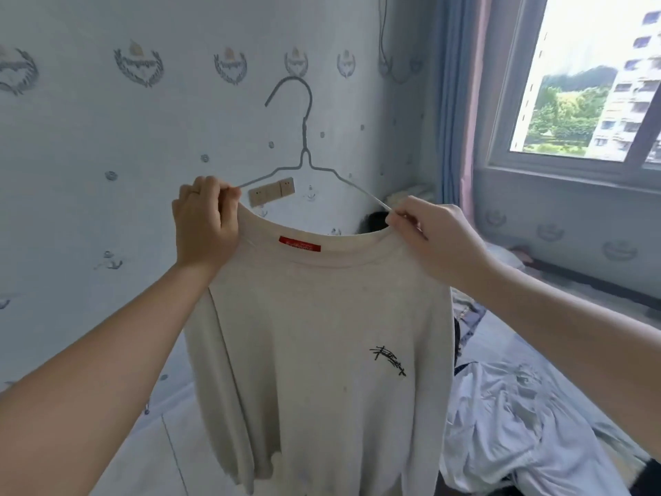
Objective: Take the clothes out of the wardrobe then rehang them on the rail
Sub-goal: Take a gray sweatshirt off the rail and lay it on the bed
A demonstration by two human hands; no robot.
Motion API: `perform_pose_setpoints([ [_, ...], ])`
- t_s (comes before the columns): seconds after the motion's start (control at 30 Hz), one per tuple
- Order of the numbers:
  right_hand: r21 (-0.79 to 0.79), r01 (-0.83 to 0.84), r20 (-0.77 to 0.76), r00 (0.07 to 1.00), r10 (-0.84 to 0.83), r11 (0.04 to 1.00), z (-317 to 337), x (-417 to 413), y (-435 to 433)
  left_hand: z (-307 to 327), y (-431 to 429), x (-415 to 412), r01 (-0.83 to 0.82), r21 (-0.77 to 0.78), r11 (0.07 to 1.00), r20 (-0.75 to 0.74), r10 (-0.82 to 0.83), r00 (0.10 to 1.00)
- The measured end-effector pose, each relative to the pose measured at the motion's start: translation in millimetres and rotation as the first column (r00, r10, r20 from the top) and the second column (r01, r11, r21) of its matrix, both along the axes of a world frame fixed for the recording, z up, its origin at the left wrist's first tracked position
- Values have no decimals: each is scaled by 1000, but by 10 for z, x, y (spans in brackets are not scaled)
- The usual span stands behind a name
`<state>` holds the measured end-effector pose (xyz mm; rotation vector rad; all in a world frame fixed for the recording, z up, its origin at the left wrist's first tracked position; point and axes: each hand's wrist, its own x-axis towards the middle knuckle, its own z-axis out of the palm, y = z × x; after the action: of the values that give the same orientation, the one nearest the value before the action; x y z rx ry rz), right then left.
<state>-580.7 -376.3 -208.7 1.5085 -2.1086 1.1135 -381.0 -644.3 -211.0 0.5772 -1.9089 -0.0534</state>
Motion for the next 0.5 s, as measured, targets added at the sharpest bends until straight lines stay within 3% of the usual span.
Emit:
perform_pose_setpoints([
  [0.27,125,64,106,991,-78,990,-597,-497,-686,-470,-849,-726,54,60,997,147,-62,987],
  [0.5,140,96,162,980,-118,986,-986,-1303,-1024,-856,-1308,-1743,101,106,989,207,-121,971],
])
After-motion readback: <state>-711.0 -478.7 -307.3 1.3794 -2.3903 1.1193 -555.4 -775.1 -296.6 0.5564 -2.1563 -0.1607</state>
